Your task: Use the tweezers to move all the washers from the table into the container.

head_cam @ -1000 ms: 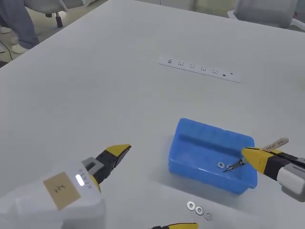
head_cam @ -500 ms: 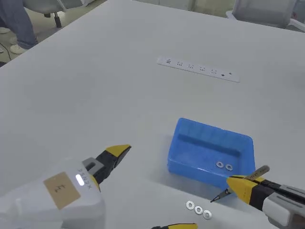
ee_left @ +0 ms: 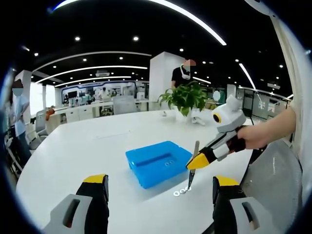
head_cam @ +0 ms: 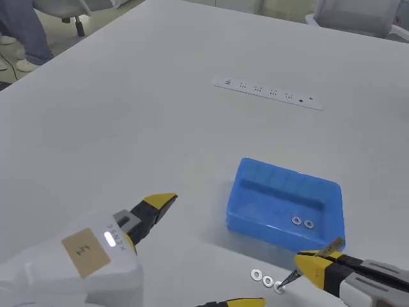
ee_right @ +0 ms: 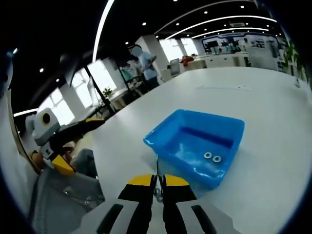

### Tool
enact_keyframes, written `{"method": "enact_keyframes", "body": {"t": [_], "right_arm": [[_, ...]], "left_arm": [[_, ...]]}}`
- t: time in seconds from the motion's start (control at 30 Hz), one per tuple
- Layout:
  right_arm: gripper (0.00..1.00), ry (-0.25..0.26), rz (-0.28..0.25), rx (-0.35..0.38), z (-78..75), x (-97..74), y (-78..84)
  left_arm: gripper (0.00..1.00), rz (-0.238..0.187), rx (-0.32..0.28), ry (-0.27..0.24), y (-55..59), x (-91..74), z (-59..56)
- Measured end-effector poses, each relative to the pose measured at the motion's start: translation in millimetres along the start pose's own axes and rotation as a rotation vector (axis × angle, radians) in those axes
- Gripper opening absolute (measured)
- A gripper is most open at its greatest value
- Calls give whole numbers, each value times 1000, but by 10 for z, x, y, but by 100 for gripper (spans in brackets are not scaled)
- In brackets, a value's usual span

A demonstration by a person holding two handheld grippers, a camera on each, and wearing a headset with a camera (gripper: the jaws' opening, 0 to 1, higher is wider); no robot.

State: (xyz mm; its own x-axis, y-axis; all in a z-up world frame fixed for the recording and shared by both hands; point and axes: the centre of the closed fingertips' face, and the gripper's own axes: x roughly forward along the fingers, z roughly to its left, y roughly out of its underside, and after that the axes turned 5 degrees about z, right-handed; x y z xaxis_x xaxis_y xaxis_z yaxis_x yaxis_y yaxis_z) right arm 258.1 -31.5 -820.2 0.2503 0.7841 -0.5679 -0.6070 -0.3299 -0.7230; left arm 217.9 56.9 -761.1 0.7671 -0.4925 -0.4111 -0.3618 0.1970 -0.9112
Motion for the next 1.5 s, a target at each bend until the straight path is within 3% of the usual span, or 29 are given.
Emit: {"method": "enact_keyframes", "body": {"t": [0.2,0.43,0.47,0.53,0.63,0.73,0.87,1.07,1.1,1.2,1.33,1.5], "right_arm": [[3,-1,20,-87,73,20,21],[4,-37,101,-303,273,51,156],[3,-33,92,-347,293,69,139],[3,4,127,-436,292,55,189],[3,-7,146,-505,372,63,226],[3,11,179,-622,407,64,265],[3,9,187,-620,416,94,247],[3,-28,217,-752,547,141,316],[3,-23,218,-801,555,154,316],[3,-21,202,-767,558,182,298],[2,-1,162,-652,472,199,194],[2,18,91,-407,310,157,74]], "left_arm": [[90,1,4,4,1,3,-9],[90,2,5,6,2,6,-13],[90,4,7,5,4,7,-14],[90,3,7,4,2,7,-12],[90,3,6,3,2,6,-10],[89,5,8,6,3,8,-19],[89,9,14,9,8,10,-28],[89,10,13,8,11,6,-24],[89,8,13,8,9,6,-24],[89,5,10,7,5,4,-20],[89,6,13,8,4,7,-20],[89,6,12,9,2,9,-15]]}}
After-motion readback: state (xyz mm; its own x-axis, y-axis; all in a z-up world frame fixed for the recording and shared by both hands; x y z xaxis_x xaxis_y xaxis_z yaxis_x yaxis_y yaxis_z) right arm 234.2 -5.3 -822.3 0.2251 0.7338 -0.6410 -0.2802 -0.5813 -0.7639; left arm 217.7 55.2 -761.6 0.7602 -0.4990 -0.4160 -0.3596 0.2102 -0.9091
